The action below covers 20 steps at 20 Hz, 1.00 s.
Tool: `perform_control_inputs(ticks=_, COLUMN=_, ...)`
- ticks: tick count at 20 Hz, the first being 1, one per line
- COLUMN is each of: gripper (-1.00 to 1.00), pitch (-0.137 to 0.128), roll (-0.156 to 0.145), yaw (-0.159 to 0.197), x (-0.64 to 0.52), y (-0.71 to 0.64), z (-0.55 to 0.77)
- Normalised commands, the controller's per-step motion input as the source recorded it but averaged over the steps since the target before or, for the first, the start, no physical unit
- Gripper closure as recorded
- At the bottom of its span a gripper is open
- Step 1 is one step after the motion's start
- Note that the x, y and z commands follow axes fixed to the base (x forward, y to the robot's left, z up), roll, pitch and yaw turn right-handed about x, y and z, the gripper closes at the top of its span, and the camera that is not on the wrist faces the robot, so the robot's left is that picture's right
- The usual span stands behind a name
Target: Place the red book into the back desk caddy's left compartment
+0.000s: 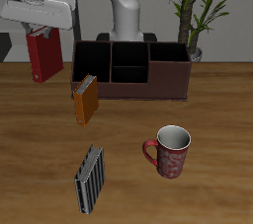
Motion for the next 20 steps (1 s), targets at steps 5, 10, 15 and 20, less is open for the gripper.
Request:
perform_control_inputs(ticks=5, gripper=1.0, pitch=-0.033, roll=-0.027, yaw=0.012, x=-0.66, y=0.28, z=0.28)
perform_control_inputs(ticks=10, gripper=1.0, pitch=-0.02, roll=0.034, yaw=0.016, x=-0.63, y=0.39, z=0.05)
perform_control_inputs(ticks=15, gripper=1.0, pitch=-0.036, roll=0.045, yaw=0.034, x=-0.6, y=0.39, z=-0.06)
perform_control_inputs(ticks=20, gripper=1.0, pitch=0.007, roll=0.014, yaw=-0.024, x=-0.33, y=0.19, z=-0.06)
